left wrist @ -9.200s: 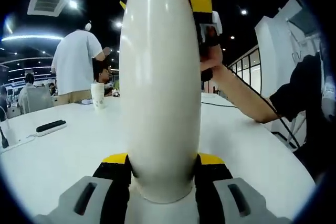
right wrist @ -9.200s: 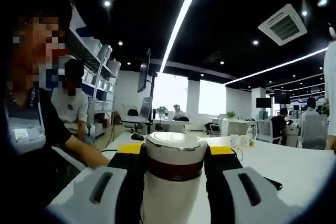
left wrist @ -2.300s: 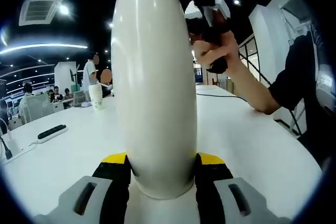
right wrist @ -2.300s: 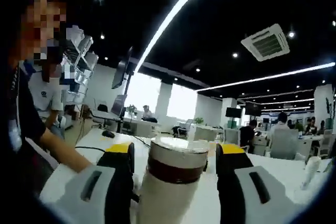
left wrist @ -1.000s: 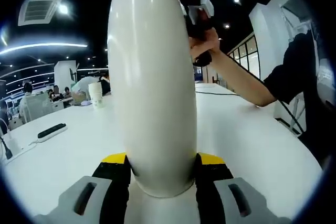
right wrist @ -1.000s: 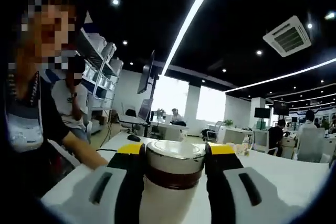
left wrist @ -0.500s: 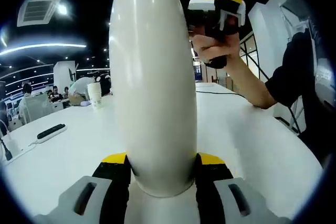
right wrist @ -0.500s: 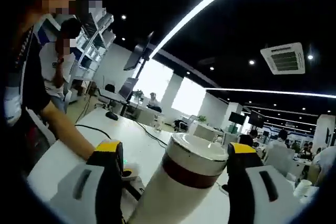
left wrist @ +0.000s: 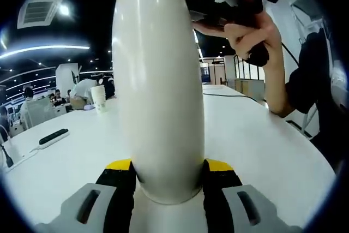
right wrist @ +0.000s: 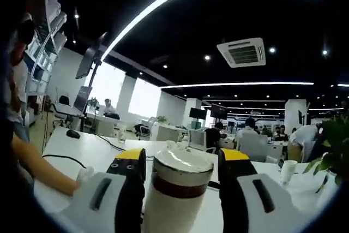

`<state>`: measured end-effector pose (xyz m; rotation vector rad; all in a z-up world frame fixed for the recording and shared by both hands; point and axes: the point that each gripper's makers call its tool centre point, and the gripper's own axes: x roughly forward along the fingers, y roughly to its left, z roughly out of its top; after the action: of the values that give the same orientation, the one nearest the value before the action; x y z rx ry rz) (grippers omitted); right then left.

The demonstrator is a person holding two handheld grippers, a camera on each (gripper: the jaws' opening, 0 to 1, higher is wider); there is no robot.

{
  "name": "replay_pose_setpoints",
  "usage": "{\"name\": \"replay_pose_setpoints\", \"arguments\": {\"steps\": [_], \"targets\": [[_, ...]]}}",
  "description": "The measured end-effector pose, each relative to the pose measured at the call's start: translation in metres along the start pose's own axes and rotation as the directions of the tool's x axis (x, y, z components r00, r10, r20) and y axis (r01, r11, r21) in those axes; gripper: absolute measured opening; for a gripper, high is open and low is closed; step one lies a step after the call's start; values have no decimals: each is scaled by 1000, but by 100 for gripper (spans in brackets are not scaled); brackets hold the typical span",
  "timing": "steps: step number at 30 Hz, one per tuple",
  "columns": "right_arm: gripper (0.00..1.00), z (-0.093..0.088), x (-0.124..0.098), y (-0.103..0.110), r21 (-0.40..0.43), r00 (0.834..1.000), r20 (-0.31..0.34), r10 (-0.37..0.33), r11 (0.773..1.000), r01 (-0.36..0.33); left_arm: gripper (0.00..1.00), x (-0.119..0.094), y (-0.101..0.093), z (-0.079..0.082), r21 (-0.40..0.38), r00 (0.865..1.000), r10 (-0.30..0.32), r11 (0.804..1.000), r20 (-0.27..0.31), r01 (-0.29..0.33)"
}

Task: Grasp the water cup twist off the cup lid place the cup lid on the table

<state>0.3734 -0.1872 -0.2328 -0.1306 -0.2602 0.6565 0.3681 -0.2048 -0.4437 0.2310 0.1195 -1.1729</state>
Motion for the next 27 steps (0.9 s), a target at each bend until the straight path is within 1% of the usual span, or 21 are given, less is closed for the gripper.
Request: {"name": "replay_pose_setpoints", "arguments": {"steps": [2,3,5,6,8,9,12,13,14,15,17,18,19,23,24,27], "targets": [[50,-2,1,-2,31,1000,-12,21,999,-21,50,0,0,0,1,1000,0,1000,-1,0],[49,-4,1,0,46,999,-24,48,998,-46,50,0,0,0,1,1000,0,1000,-1,0],[48,-4,0,0,61,997,-17,70,996,-69,50,0,0,0,1,1000,0,1000,-2,0],[48,-3,0,2,47,996,-7,94,995,-93,50,0,0,0,0,1000,0,1000,-2,0],[48,-2,0,4,70,987,15,161,984,-162,50,0,0,0,1,1000,0,1000,-3,0],[48,-2,0,5,79,979,29,203,976,-204,50,0,0,0,1,1000,0,1000,-3,0],[48,-2,1,7,126,950,61,307,942,-312,50,0,0,0,1,1000,-1,1000,-3,1],[48,-2,1,8,148,929,74,363,917,-370,50,0,0,0,0,1000,-2,1000,-3,2],[48,-2,1,8,155,916,78,393,903,-400,50,0,0,1,0,1000,-2,1000,-3,2],[48,-2,2,11,158,892,89,443,878,-452,50,0,-1,1,-1,1000,-2,1000,-3,2],[48,-2,3,14,149,856,101,508,843,-517,50,0,-1,1,-4,1000,-2,1000,-3,2],[48,-2,3,16,138,842,109,528,831,-539,50,0,-1,1,-7,1000,-3,1000,-3,3],[48,-2,3,16,138,836,115,537,825,-548,50,0,-1,1,-8,1000,-3,1000,-2,3],[48,-2,2,17,142,834,135,535,822,-551,49,0,-1,1,-17,1000,-7,1000,-5,7],[48,-2,2,17,144,834,138,534,822,-550,49,-1,0,3,-29,1000,-8,1000,-4,8],[48,-2,3,19,148,838,137,528,826,-544,49,-2,0,8,-51,1000,-9,999,18,10]]}}
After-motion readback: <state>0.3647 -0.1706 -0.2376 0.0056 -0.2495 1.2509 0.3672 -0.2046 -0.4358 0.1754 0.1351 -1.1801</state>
